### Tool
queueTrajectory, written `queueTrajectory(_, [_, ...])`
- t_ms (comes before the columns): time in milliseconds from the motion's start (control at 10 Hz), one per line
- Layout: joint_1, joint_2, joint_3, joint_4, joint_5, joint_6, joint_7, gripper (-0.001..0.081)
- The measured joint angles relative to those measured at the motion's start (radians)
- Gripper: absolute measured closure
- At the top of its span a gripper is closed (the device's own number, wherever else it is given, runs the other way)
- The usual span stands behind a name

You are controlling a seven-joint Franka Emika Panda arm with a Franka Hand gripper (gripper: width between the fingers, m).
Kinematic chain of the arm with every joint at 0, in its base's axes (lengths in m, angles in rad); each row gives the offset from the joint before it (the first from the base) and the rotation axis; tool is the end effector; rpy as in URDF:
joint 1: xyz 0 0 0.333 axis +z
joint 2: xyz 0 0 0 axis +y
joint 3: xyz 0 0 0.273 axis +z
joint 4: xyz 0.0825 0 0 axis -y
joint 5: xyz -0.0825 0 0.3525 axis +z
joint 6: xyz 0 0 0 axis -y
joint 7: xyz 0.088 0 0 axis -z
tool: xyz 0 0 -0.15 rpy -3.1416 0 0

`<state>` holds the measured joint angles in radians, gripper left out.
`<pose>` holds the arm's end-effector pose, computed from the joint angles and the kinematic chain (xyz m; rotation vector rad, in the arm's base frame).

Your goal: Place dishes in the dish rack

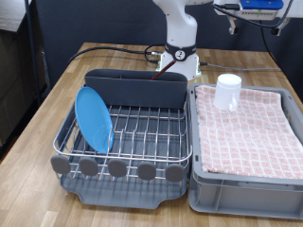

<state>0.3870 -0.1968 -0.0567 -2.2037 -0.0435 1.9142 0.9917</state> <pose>0.4327 0.1431 0.3851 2.9034 -0.9674 -0.0848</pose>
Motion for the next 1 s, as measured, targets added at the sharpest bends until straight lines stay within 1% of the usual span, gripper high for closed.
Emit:
queueTrajectory(200, [0.0,0.038,0.01,0.014,-0.002,-0.001,-0.031,0.0003])
queueTrajectory(500, [0.0,0.101,0.023,0.013,0.023,0.036,-0.034,0.0003])
queueTrajectory(700, [0.0,0.135,0.029,0.002,0.043,0.068,-0.033,0.0003])
queueTrajectory(1000, [0.0,0.17,0.033,-0.034,0.044,0.132,-0.033,0.0003])
